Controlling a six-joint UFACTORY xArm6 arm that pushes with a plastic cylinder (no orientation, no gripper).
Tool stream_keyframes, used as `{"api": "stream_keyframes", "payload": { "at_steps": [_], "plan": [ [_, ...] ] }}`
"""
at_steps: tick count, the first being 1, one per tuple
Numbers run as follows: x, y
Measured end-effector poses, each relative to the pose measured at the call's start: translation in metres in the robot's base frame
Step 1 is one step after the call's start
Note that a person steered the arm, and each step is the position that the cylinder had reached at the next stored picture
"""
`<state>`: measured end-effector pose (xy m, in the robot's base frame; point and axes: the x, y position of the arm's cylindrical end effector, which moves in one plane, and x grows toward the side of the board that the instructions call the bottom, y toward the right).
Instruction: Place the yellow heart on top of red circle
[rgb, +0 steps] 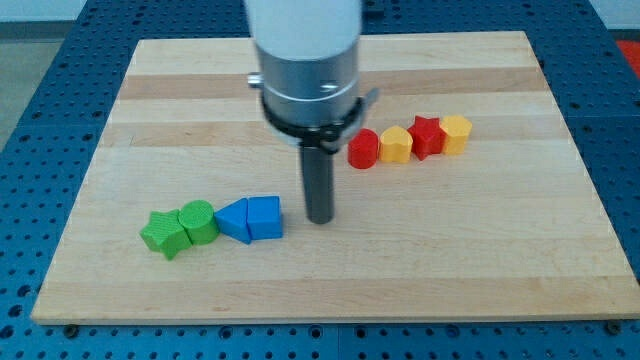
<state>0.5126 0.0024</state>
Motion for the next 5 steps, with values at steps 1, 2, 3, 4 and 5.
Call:
{"api": "stream_keyframes", "payload": {
  "at_steps": [1,2,3,4,5],
  "plan": [
    [-0.003,0.067],
    [-0.023,0.120],
    [-0.043,0.124],
    [-0.054,0.107],
    [-0.086,0.087]
  ]
}}
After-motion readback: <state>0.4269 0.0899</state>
